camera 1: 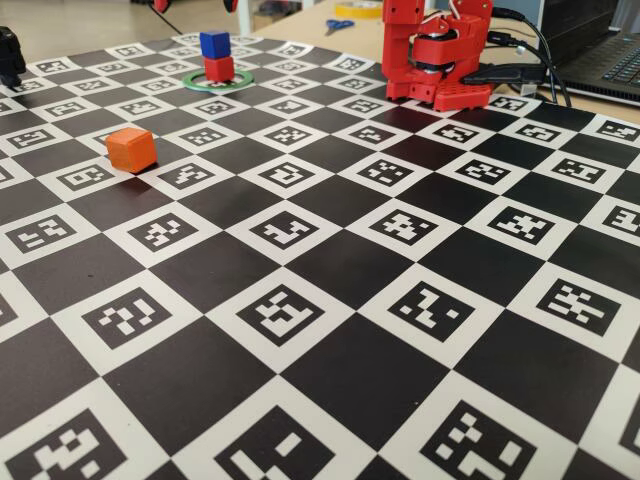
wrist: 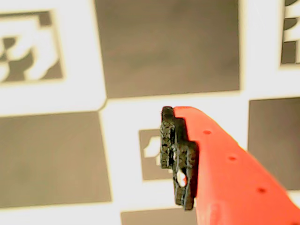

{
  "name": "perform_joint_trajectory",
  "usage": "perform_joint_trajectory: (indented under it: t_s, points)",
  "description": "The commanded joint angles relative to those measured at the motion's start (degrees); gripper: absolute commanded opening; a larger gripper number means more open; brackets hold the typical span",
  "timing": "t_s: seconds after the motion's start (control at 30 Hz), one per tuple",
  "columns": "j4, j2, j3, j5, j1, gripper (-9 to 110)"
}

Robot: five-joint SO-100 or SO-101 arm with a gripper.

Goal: Grab the red cube then put it in the green circle then put the blue cube on top and finally the orange cube on top

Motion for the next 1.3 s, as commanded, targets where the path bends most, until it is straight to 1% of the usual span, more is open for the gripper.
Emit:
perform_joint_trajectory:
  t_s: [0.0,0.23,0.33,0.47,0.63,0.9,1.1,1.27]
  points:
    - [1.5,6.2,-7.2,4.3,-5.9,50]
    - [-3.3,4.3,-9.1,8.4,-15.6,50]
    - [-5.7,1.8,-10.5,7.9,-18.5,48]
    - [-5.8,-3.3,-14.9,5.4,-22.1,47]
    - [1.1,-14.5,-29.9,3.6,-26.3,47]
    - [6.8,-27.4,-45.4,3.3,-32.5,48]
    - [6.6,-33.8,-50.4,4.8,-34.5,48]
    - [5.0,-38.0,-52.3,5.9,-34.2,48]
